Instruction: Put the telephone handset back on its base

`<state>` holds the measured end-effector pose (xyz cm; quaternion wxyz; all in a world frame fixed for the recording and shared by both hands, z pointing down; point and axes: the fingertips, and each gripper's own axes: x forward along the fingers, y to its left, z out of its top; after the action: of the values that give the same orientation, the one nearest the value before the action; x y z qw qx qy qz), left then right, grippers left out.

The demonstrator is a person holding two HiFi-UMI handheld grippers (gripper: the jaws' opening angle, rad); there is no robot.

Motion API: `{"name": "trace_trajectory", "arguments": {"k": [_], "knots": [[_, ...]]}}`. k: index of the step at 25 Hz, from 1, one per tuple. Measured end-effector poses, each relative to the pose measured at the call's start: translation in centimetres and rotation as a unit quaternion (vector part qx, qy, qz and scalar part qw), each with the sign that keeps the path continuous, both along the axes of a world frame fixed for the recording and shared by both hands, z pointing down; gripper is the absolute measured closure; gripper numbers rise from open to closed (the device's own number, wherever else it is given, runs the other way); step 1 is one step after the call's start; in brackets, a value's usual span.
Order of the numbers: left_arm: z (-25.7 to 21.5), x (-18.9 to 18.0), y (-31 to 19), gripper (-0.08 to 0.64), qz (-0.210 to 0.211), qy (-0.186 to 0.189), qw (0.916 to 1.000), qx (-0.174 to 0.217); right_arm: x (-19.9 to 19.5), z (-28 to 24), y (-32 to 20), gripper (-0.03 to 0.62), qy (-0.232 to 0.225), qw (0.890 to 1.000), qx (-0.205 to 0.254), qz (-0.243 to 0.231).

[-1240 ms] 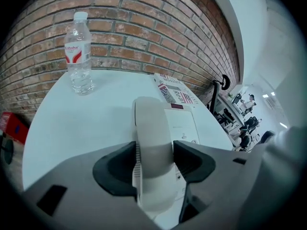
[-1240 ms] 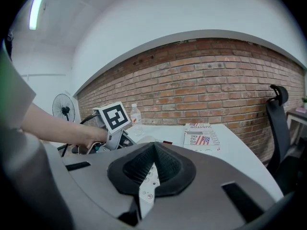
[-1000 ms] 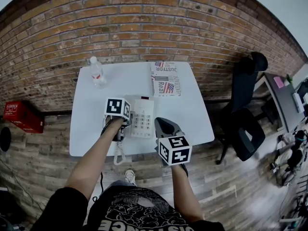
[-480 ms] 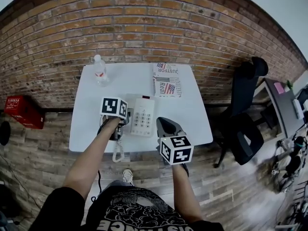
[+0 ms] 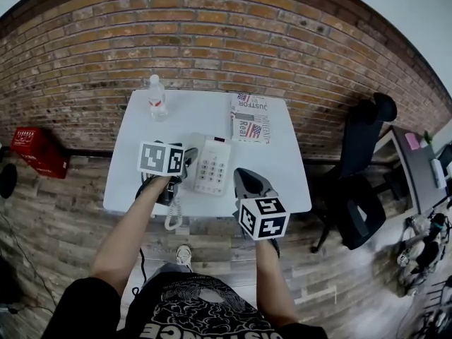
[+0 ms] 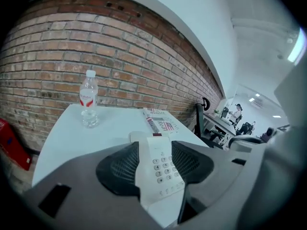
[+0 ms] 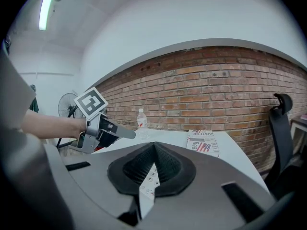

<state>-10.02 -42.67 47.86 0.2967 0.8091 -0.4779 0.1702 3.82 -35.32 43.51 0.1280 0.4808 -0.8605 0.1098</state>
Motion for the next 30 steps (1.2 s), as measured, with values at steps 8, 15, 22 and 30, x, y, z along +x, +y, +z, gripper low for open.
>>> {"name": "trace_trajectory", "arguments": {"k": [8, 15, 22, 30], "knots": [[-5.6, 0.2, 3.0, 0.370, 0.022, 0.008, 0.9916, 0.128, 0.0, -1.6, 1.3, 0.592, 0.000, 1.000, 0.019, -0.015], [-9.2, 0.3, 5.7, 0.370, 0.026, 0.001, 0.9796, 0.199, 0.3, -2.9, 2.4, 0.592, 0.001, 0.999, 0.032, -0.026], [-10.2, -0.3, 8.6, 0.436, 0.010, 0.015, 0.9707, 0.240, 0.6, -4.0, 3.1, 0.592, 0.003, 0.998, 0.049, -0.034], [-9.7, -1.2, 11.1, 0.534, -0.009, 0.017, 0.9672, 0.253, -0.4, -5.1, 4.0, 0.592, 0.000, 0.996, 0.072, -0.057]]}}
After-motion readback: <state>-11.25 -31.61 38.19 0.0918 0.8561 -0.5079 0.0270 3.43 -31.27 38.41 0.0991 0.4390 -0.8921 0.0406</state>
